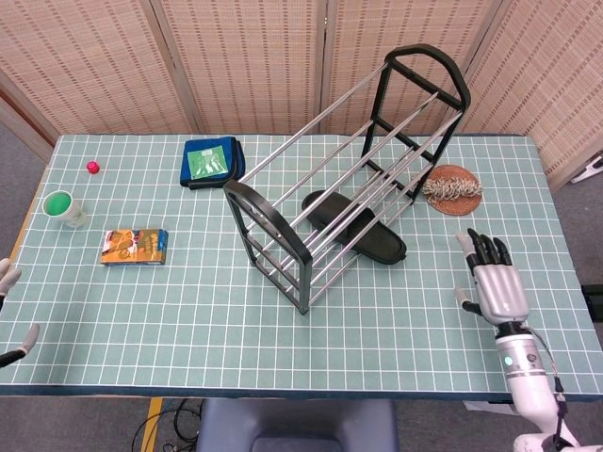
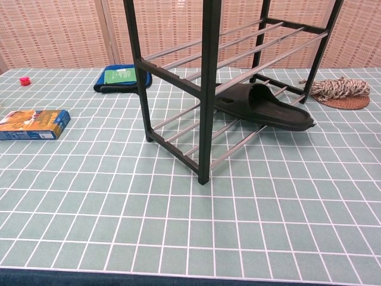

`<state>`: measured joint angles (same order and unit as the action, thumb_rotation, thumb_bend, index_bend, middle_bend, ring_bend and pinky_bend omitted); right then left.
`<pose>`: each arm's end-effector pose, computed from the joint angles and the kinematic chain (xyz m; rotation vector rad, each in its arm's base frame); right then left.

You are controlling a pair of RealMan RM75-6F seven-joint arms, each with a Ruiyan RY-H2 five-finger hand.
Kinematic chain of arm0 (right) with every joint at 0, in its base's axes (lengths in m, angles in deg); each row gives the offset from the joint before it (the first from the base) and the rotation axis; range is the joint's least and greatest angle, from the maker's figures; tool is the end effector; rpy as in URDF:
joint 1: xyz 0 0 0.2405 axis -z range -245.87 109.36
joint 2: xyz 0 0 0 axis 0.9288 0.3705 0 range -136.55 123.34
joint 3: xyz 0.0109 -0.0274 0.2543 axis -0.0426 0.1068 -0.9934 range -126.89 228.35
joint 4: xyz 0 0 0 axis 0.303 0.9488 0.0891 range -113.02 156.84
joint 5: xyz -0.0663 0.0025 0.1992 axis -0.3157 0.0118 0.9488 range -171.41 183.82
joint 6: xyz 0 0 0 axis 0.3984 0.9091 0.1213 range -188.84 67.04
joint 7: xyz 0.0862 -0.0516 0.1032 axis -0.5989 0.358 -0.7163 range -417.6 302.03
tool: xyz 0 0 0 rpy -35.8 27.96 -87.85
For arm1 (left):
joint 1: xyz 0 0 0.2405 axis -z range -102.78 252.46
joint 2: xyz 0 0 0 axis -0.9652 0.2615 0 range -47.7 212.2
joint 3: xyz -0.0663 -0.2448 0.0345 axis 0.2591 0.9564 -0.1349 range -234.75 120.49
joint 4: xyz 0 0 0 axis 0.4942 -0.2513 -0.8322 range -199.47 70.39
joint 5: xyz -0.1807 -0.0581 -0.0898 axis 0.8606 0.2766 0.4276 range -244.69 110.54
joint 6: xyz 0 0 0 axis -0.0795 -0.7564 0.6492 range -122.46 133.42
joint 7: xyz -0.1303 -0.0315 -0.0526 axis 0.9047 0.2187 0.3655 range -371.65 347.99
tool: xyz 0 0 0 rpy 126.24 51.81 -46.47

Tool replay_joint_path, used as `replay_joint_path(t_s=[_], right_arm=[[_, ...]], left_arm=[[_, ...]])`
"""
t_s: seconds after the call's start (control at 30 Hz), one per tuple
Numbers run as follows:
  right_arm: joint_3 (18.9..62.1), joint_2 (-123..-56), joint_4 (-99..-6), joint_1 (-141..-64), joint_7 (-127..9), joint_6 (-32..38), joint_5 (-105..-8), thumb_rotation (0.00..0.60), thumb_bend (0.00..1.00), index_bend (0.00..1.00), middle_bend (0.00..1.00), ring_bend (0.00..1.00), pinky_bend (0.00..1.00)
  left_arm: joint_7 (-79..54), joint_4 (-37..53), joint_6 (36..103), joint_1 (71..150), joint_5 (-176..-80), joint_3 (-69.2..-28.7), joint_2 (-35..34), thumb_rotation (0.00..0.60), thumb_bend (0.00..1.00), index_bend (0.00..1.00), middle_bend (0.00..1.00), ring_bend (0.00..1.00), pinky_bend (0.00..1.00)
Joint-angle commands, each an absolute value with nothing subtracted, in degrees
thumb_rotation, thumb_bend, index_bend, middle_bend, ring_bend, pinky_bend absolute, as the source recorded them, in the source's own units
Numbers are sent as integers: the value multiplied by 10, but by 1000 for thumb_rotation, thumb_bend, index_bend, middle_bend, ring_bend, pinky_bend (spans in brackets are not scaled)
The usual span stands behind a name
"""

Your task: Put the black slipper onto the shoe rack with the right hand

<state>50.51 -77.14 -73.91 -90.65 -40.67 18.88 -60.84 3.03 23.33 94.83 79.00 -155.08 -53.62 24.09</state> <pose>-0.2739 -0.2550 0.1104 1.4600 -0.8857 0.7682 -0.3228 0.1804 0.2106 -1.3361 -0.8840 -1.0371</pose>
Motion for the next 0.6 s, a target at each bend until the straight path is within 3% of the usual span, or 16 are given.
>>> replay_joint_path(t_s=[0.03, 0.27, 0.6], right_arm=[[536, -793, -616, -838, -467, 256, -669, 600, 271, 0, 0, 0, 0], [530, -801, -563, -810, -523, 256, -690, 600, 274, 0, 0, 0, 0], [526, -793, -592, -791, -511, 272, -739, 600, 274, 0, 0, 0, 0]], left_arm=[[9, 238, 924, 803, -1531, -529, 235, 600, 377, 32, 0, 0, 0], [-23, 242, 905, 811, -1517, -526, 226, 600, 377, 32, 0, 0, 0], [-59, 250, 895, 814, -1508, -528, 218, 600, 377, 32, 0, 0, 0]])
